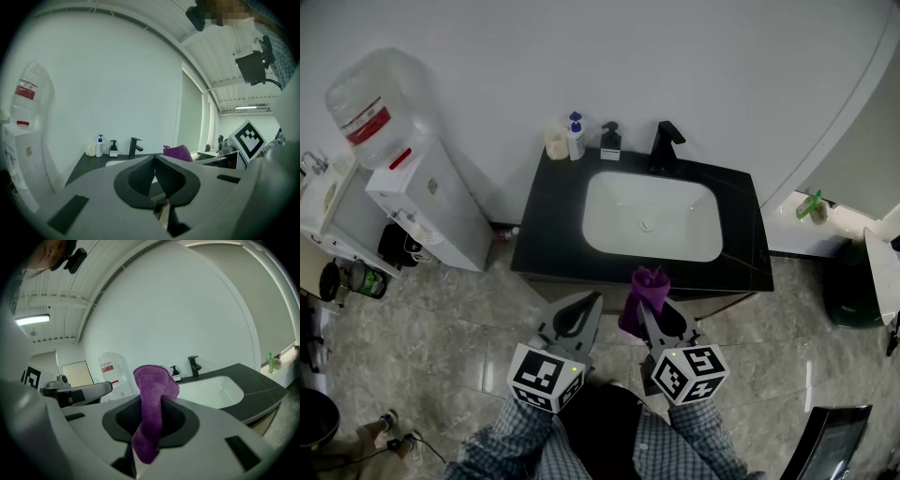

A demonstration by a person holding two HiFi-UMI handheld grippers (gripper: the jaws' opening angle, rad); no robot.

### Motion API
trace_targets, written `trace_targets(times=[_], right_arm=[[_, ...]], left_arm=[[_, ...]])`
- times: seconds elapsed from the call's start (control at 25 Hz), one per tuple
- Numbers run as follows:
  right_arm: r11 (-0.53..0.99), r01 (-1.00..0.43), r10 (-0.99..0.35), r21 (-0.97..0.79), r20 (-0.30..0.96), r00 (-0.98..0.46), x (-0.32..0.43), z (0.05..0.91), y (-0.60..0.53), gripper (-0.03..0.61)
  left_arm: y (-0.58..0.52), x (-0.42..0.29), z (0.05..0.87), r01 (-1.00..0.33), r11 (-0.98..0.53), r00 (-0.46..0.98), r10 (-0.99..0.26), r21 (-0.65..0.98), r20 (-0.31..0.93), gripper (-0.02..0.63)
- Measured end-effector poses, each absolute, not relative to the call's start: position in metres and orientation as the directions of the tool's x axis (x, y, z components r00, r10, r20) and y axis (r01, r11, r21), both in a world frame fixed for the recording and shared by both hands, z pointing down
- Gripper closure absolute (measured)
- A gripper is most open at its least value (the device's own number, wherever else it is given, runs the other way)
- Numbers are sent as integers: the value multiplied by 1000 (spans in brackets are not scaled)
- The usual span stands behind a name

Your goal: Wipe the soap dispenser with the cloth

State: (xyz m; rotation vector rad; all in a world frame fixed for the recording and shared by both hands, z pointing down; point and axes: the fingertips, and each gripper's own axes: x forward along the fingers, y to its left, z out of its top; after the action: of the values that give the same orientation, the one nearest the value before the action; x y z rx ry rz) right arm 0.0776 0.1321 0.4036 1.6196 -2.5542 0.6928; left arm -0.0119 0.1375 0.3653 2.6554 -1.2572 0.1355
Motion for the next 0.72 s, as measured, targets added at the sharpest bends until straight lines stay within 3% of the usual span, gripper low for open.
trace_targets(times=[0.72], right_arm=[[408,-845,-833,-347,239,-500,109,395,151,489]], left_arm=[[159,15,350,-812,-572,584,-800,116,137,603]])
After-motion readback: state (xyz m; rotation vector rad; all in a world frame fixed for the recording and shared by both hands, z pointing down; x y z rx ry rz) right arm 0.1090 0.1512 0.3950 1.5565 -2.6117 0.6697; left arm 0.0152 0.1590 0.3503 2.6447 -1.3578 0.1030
